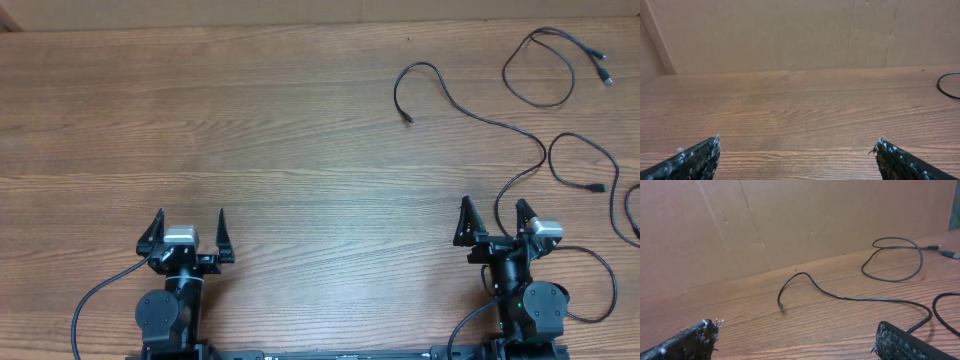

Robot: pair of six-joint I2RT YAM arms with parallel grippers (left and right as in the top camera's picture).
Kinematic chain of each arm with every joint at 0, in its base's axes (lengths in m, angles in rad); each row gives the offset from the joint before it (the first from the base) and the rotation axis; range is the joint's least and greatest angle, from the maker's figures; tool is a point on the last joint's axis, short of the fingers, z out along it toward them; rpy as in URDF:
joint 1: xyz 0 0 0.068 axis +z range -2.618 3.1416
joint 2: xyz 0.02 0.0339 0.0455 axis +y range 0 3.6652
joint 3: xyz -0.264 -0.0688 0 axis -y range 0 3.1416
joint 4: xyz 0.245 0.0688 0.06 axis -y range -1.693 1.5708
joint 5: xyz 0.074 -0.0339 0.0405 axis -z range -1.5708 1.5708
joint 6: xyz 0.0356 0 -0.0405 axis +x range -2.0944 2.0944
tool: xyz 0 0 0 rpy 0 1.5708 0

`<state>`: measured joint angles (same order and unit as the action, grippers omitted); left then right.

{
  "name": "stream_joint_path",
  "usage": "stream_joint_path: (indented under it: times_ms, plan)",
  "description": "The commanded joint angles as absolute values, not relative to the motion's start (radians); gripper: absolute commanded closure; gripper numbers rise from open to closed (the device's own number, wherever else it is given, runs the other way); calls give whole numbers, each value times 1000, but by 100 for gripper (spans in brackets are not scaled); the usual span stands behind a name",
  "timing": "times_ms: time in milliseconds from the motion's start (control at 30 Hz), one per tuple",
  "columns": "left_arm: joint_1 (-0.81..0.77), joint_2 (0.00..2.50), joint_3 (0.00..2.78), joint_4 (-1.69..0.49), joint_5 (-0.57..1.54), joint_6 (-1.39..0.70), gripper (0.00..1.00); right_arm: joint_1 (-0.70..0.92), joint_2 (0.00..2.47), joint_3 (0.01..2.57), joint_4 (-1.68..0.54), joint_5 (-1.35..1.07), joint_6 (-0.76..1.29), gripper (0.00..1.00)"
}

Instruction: Untangle cables

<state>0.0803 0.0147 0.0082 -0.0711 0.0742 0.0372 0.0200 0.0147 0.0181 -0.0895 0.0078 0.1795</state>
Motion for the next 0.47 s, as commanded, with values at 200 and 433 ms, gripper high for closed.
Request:
stream_joint_path:
  times_ms: [200, 433]
  plan:
    - [78, 4, 5, -74, 71, 60, 0, 15, 3, 8, -84, 17, 183, 0]
    - [78, 4, 5, -74, 71, 60, 0, 15, 3, 8, -84, 17, 183, 0]
